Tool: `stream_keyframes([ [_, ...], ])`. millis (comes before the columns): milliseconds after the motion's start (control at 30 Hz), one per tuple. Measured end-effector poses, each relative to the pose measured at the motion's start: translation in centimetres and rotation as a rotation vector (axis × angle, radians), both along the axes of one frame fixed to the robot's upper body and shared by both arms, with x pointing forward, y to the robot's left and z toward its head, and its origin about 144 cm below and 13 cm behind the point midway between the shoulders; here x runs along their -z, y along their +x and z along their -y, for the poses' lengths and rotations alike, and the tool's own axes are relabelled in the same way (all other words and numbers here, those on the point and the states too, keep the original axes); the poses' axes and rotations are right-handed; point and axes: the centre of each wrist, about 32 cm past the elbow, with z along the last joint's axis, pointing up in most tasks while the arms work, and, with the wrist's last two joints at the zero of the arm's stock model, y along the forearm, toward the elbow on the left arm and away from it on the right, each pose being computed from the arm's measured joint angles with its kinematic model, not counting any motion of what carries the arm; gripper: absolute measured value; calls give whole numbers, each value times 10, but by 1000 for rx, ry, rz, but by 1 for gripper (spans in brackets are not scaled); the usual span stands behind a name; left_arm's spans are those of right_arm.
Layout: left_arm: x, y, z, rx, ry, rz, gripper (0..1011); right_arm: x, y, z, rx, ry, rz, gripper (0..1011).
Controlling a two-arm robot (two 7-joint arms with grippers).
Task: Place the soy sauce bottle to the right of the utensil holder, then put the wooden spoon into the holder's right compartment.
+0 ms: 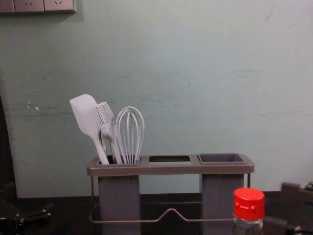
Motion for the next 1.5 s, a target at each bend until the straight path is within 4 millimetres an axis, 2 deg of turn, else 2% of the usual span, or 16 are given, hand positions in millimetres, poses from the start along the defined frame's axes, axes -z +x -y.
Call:
stream_keyframes([
  [367,0,0,0,0,0,0,1005,3,6,-26,11,-31,-22,1004],
  [967,0,0,0,0,0,0,1005,0,19,-38,44,-10,-20,1004],
  [1267,0,0,0,0,0,0,1005,0,19,-37,45,-11,-21,1004],
  [1500,0,0,0,0,0,0,1005,0,19,-37,45,-11,-20,887],
])
